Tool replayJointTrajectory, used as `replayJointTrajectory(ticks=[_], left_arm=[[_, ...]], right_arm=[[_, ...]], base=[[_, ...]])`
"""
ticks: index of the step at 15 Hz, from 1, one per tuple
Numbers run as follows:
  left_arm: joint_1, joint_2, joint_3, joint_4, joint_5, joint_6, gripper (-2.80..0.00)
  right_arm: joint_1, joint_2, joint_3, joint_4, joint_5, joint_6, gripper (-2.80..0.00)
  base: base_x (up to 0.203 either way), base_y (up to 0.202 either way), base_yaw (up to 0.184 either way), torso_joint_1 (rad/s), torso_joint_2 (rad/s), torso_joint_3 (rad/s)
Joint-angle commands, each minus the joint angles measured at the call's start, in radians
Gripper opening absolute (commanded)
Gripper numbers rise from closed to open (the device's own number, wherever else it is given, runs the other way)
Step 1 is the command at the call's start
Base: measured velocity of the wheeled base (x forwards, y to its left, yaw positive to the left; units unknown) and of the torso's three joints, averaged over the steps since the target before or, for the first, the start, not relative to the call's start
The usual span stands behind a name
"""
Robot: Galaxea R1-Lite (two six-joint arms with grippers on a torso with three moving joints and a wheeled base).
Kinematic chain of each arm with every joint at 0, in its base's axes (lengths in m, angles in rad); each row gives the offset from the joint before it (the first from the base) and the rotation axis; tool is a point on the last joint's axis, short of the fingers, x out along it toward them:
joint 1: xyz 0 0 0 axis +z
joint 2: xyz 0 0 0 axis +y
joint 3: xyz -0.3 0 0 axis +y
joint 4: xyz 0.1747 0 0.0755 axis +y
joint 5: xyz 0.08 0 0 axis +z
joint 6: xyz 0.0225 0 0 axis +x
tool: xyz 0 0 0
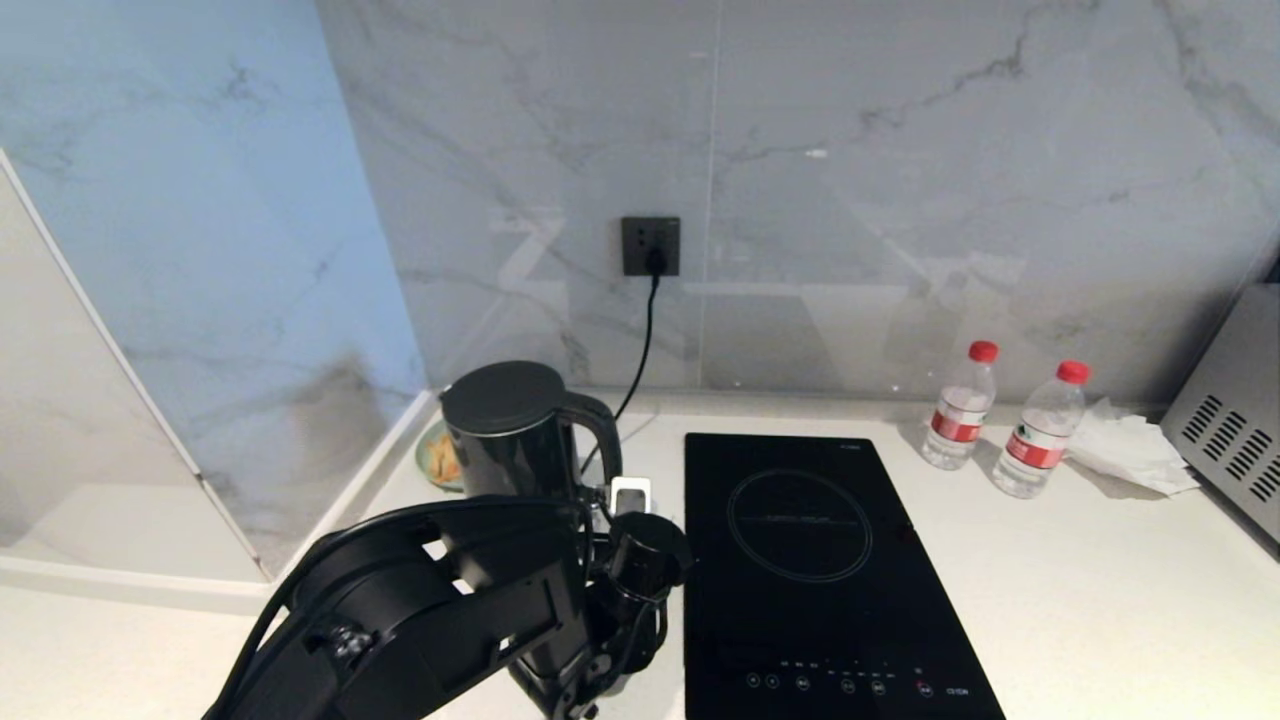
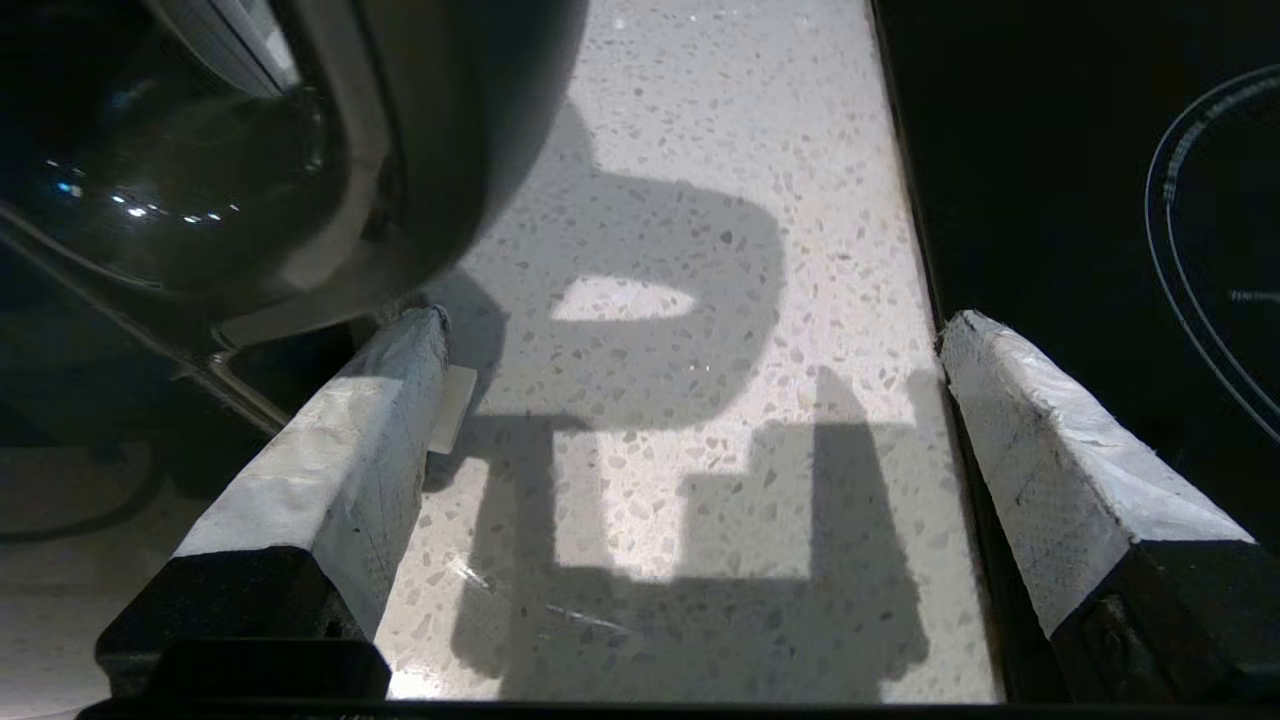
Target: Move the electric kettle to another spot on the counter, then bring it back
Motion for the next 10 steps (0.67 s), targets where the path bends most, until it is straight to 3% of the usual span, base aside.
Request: replayJointTrajectory(ticks=[1, 10], left_arm=[[-0.002, 0.006, 0.003, -0.004, 0.002, 0.002, 0.0], [-0.007, -0.016, 0.009, -0.007, 0.005, 0.001, 0.0]], right_arm=[[0.0, 0.0, 0.0, 0.0, 0.0, 0.001, -2.8], [0.0, 0.0, 0.0, 0.0, 0.0, 0.001, -2.8]], base=[[0.0, 0.0, 0.0, 0.0, 0.0, 0.0], [0.0, 0.0, 0.0, 0.0, 0.0, 0.0]])
